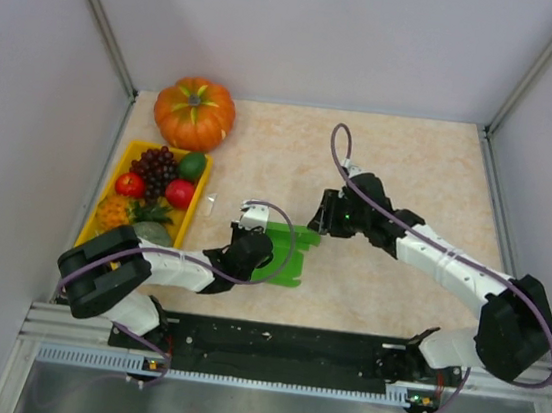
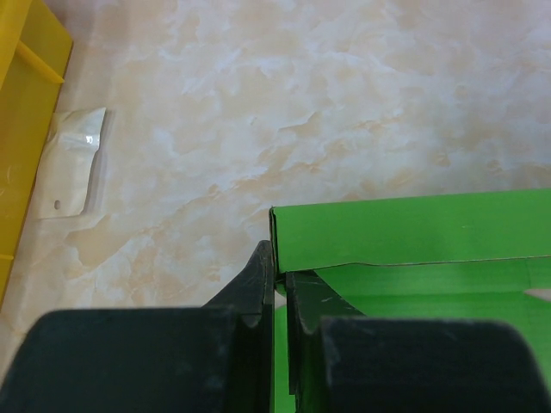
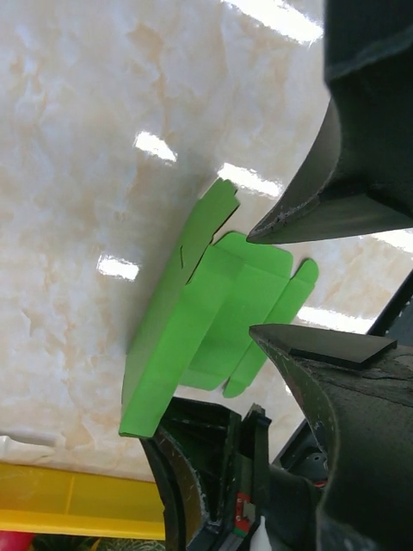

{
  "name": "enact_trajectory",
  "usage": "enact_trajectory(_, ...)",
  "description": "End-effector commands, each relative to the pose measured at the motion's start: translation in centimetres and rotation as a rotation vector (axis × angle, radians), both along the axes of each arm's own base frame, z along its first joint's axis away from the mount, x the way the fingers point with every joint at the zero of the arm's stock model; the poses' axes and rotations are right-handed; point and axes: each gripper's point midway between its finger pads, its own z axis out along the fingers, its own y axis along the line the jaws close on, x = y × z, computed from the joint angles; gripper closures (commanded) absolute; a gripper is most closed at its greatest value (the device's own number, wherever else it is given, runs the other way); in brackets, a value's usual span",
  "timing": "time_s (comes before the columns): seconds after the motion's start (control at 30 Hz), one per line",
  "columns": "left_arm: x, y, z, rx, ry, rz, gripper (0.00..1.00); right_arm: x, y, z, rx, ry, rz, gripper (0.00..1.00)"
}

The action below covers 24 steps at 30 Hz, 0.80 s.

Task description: Fold the paper box

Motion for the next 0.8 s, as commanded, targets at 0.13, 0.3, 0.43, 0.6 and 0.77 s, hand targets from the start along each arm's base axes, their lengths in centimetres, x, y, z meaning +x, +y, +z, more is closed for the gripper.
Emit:
enact_trajectory(0.13,0.1,0.6,0.6,-0.010,-0.028,0.026,1.00,0.6,3.5,0.0,-0.046,0.014,0.077,0.58)
enact_trajectory(0.3,0.0,0.7,0.6,-0.010,-0.029,0.027,1.00,1.0,4.3,-0.1,-0.018,0.010,0.071,0.59)
enact_trajectory(0.43,0.0,0.5,0.6,-0.016,-0.027,0.021,1.00,0.9,5.4,-0.9,0.026,0.045,0.082,0.60)
enact_trajectory(0.6,0.0,0.3,0.7,-0.022,-0.026,0.013,1.00,0.4,6.2,-1.4,0.111,0.084,0.055,0.60)
enact_trajectory(0.77,0.0,0.4,0.7,-0.025,-0.027,0.012,1.00,1.0,6.7,-1.2,0.148,0.065,0.043,0.60)
